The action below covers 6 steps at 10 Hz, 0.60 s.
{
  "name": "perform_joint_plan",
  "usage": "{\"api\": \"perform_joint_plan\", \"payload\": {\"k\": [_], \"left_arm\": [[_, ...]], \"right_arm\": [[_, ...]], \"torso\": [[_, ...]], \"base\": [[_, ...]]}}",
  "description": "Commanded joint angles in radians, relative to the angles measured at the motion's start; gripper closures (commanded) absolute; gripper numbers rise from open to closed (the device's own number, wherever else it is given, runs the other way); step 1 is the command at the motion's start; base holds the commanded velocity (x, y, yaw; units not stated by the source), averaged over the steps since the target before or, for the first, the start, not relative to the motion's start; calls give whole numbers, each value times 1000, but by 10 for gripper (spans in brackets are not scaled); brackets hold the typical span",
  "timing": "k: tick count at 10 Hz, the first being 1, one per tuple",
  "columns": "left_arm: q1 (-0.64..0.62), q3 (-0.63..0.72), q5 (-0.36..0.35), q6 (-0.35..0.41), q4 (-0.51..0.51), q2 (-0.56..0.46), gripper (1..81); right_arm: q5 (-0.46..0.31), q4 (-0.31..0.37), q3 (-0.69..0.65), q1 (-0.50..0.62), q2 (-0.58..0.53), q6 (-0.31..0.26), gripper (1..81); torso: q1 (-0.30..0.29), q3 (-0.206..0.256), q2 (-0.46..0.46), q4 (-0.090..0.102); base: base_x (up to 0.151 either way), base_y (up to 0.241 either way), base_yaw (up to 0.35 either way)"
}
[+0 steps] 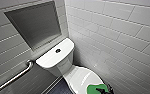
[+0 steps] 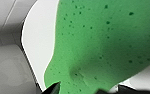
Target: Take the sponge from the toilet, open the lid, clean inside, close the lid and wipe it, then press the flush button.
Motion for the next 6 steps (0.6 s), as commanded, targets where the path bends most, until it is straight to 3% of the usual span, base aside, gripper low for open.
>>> {"api": "perform_joint_plan", "payload": {"k": [1, 2, 3, 6], "left_arm": [[45, 7, 91, -4, -9, 1, 10], [47, 7, 91, -4, -9, 0, 10], [45, 7, 91, -4, -12, -2, 10], [45, 7, 92, -4, -13, -3, 10]], "right_arm": [[-42, -23, 3, 102, -15, -1, 10], [-42, -22, -8, 102, -10, 0, 10], [-42, -23, -25, 102, -6, -1, 10], [-44, -28, -65, 104, 8, -1, 10]], "torso": [[64, 0, -99, 0], [74, 0, -115, 0], [28, 0, -45, 0], [66, 0, -104, 0]], "base": [[0, 0, 0], [0, 0, 0], [0, 0, 0], [0, 0, 0]]}}
